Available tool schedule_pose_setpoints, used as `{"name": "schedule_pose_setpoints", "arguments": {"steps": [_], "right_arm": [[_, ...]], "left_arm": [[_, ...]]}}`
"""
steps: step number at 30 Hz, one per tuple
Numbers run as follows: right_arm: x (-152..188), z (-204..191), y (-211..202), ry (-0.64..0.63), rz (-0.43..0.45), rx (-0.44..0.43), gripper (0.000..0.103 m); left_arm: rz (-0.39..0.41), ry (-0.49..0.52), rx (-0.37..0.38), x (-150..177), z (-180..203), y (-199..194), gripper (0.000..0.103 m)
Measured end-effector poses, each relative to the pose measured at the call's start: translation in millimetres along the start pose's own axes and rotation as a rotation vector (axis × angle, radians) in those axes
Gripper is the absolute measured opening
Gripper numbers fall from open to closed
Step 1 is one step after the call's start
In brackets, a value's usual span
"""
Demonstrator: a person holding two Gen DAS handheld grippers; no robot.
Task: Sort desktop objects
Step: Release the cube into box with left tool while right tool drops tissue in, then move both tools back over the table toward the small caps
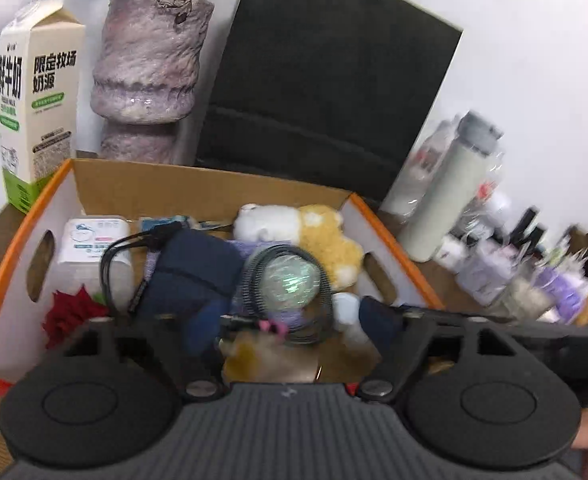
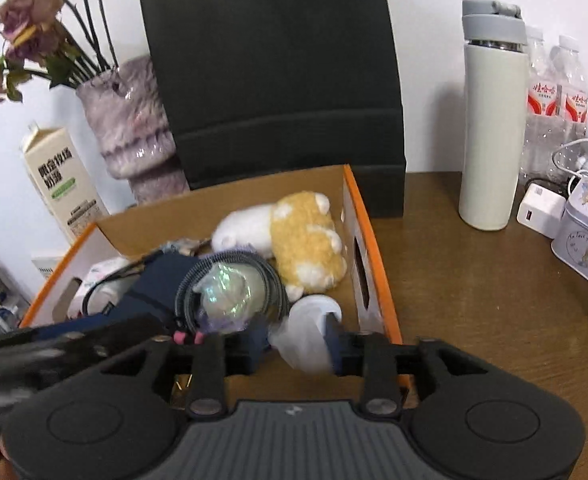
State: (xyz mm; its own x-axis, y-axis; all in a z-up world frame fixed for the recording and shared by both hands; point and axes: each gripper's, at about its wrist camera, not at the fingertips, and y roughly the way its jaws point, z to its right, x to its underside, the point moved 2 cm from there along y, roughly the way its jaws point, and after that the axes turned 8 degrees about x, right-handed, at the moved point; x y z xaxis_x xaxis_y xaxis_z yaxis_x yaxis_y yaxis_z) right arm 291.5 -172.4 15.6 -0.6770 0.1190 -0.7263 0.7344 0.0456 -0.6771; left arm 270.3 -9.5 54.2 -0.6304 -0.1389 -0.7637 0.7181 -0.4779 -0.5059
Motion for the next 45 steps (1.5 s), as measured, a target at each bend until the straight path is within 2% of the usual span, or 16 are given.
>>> {"name": "schedule_pose_setpoints", "arguments": {"steps": [1, 3, 7, 10, 13, 15, 17, 20, 22, 24, 26, 31, 35, 38, 42, 45], "right_arm": [[-2, 1, -3, 0.009, 0.0, -0.002, 0.056], [-5, 3, -12, 0.029, 0.019, -0.022, 0.071], [-11, 3, -27, 0.019, 0.065, -0.013, 0.087], [-10, -1, -21, -0.005, 0.041, 0.008, 0.088], [-7, -8, -13, -0.019, -0.002, 0.023, 0.088], [-5, -12, -16, -0.024, -0.009, 0.031, 0.088], [-5, -15, -32, -0.032, 0.012, 0.02, 0.088], [0, -15, -69, -0.028, 0.09, -0.001, 0.09], [6, -14, -82, -0.018, 0.109, -0.026, 0.096], [17, -13, -92, -0.011, 0.094, -0.065, 0.096], [32, -11, -101, -0.001, 0.087, -0.065, 0.096], [90, -8, -121, -0.043, 0.098, -0.033, 0.096], [142, -6, -133, -0.115, 0.101, 0.039, 0.096], [175, -9, -151, -0.155, 0.132, 0.063, 0.096], [204, -15, -177, -0.18, 0.159, 0.063, 0.096], [223, -18, -191, -0.177, 0.169, 0.026, 0.096]], "left_arm": [[0.004, 0.0, 0.009, -1, 0, -5, 0.081], [0.042, 0.014, 0.001, -11, 2, -16, 0.085], [0.103, 0.099, -0.111, -18, 4, -36, 0.101], [0.098, 0.177, -0.193, -18, 5, -34, 0.103], [0.064, 0.156, -0.199, -17, 0, -28, 0.103], [0.071, 0.163, -0.236, -17, 3, -30, 0.103], [0.102, 0.167, -0.274, -14, 8, -42, 0.103], [0.115, 0.161, -0.25, -8, 13, -68, 0.103], [0.116, 0.14, -0.253, -4, 14, -87, 0.103], [0.136, 0.137, -0.273, 9, 17, -110, 0.103], [0.143, 0.143, -0.3, 28, 17, -129, 0.103], [0.111, 0.147, -0.367, 96, 17, -158, 0.103], [0.078, 0.139, -0.411, 148, 18, -173, 0.103], [0.073, 0.134, -0.391, 178, 22, -187, 0.103], [0.071, 0.062, -0.345, 201, 27, -206, 0.103], [0.066, 0.084, -0.323, 214, 35, -211, 0.103]]}}
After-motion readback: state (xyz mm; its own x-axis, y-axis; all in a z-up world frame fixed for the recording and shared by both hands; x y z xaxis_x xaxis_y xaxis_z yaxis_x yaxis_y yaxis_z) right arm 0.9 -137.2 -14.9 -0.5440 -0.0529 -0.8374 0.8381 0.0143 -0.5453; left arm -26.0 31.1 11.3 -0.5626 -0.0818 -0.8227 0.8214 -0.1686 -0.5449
